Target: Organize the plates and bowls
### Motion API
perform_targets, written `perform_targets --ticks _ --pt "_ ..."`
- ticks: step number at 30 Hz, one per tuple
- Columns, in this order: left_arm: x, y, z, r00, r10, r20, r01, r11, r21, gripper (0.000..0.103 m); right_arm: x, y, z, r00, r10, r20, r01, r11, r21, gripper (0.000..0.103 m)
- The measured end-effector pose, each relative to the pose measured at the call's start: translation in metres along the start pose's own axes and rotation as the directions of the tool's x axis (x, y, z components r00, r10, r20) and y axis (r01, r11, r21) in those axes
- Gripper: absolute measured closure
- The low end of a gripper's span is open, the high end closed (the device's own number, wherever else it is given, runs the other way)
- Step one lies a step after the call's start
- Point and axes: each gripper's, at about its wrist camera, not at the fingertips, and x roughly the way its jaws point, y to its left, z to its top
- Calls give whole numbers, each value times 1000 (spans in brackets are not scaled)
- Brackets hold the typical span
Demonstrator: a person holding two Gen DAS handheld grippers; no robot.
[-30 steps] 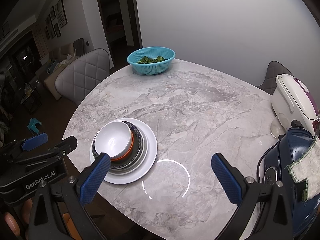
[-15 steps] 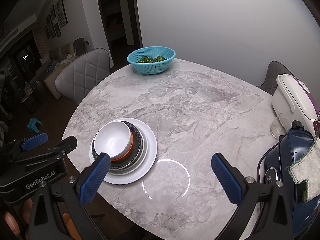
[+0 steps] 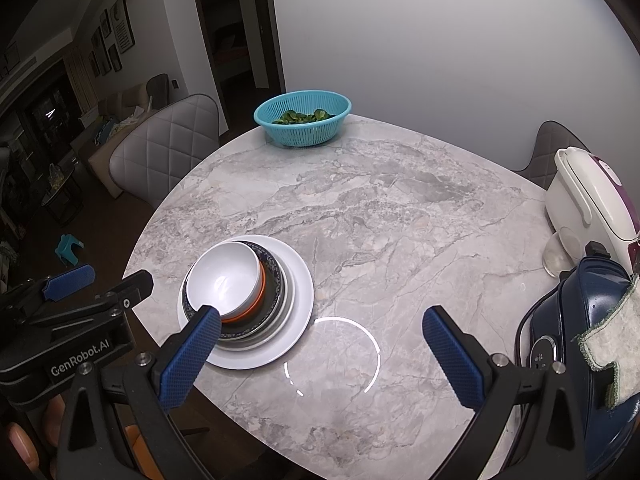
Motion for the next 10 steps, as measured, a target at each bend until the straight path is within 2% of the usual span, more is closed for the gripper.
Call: perform_targets --ticks 10 --pt "5 2 5 1000 -18 21 18 1000 5 27 1 -1 1 1000 2 -3 -2 1000 2 0"
